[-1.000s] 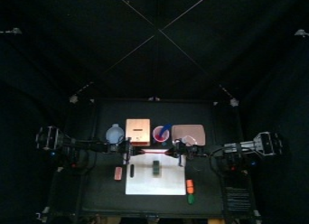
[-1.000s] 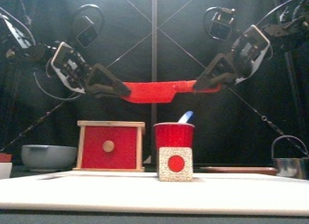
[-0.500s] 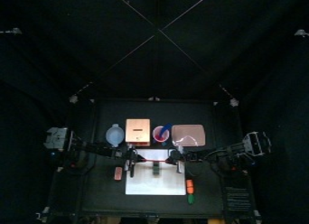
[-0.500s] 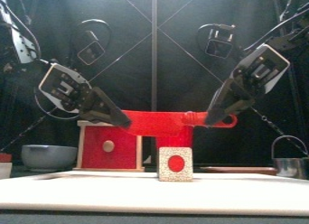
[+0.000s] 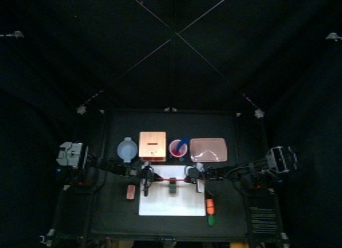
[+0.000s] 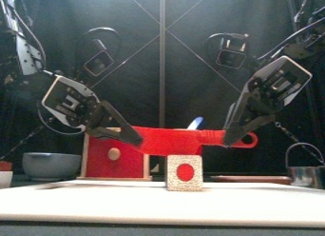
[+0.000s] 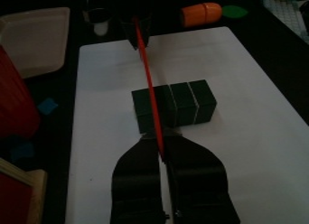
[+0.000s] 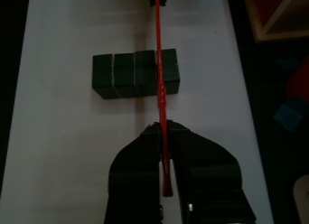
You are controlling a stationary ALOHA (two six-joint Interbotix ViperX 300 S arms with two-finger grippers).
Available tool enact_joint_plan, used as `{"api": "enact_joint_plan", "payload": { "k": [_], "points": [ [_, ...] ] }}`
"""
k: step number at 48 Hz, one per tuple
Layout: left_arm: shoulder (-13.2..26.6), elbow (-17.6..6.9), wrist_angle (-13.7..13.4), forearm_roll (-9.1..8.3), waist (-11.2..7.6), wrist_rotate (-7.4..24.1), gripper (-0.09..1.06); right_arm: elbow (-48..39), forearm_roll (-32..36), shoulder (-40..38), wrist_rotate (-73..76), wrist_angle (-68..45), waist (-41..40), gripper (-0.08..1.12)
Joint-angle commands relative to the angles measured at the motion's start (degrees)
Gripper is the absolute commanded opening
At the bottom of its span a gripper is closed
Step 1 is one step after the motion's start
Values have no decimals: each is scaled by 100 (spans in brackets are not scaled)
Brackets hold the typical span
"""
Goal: Cut the sushi into 4 pieces with the knife
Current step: Cut the sushi into 4 pieces
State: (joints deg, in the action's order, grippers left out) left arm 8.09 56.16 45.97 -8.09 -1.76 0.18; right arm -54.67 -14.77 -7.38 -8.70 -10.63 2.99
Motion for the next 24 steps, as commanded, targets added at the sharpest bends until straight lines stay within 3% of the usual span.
{"api": "enact_joint_plan", "payload": {
  "k": [1, 24],
  "points": [
    [18, -343, 176, 44, -62, 18, 21, 97, 9, -123, -18, -44, -35, 7],
    [255, -439, 176, 123, -70, 18, 21, 88, 26, -105, -18, -18, -149, 7]
  ]
}}
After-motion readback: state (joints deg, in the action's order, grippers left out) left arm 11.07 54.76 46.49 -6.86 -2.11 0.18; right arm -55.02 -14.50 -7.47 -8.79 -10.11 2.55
